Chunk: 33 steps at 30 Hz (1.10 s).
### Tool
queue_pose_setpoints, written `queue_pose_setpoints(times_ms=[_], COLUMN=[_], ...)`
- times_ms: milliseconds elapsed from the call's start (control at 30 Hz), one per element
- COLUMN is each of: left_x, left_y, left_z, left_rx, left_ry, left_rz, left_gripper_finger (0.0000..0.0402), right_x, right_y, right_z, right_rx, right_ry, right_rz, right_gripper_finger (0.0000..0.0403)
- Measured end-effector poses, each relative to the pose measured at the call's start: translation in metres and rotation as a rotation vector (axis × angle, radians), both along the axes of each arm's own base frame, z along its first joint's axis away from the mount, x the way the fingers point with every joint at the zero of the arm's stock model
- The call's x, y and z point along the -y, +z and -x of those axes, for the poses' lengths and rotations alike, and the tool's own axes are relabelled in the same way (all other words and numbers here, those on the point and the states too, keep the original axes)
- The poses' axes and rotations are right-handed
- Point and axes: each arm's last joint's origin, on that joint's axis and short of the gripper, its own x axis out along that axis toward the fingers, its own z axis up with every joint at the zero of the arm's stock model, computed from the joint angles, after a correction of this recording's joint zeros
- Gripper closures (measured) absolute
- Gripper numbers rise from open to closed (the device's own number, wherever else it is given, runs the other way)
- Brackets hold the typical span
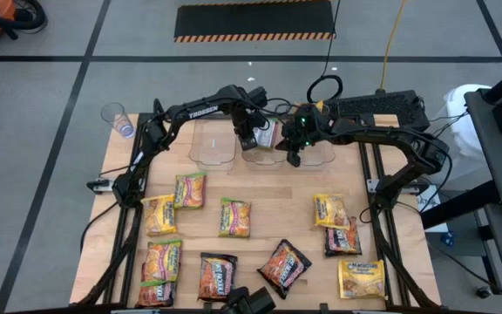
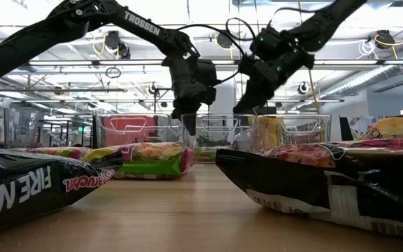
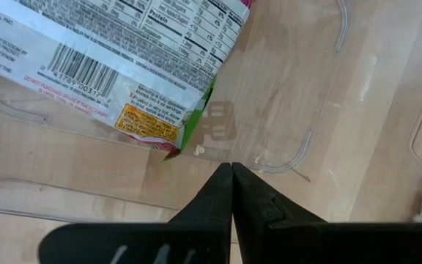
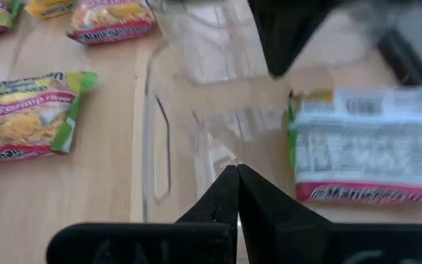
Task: Sort Maruchan noodles
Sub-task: Put the yellow noodle pack into the right transparent bin
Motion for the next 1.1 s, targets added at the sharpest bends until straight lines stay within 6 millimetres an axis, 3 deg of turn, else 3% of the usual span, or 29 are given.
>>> queue_pose_setpoints(times_ms=[167,333,667,1100], left_x=[0.0,-0.001,-0.001,0.002], left_y=[0.0,0.007,0.064,0.133], left_z=[0.0,0.004,0.025,0.075], left_rx=[0.0,0.012,0.134,0.283], left_ry=[0.0,0.002,-0.027,0.018], left_rz=[0.0,-0.006,-0.098,-0.068], left_gripper_finger=[0.0396,0.0395,0.0394,0.0394], right_x=[0.007,0.011,0.012,0.009], right_y=[0.022,0.027,0.024,0.024], right_z=[-0.005,-0.003,0.0,-0.002], right_rx=[-0.001,-0.017,-0.051,-0.057], right_ry=[-0.014,-0.024,-0.045,-0.046], right_rz=[0.035,0.033,0.029,0.01], right_gripper_finger=[0.0403,0.0403,0.0403,0.0403])
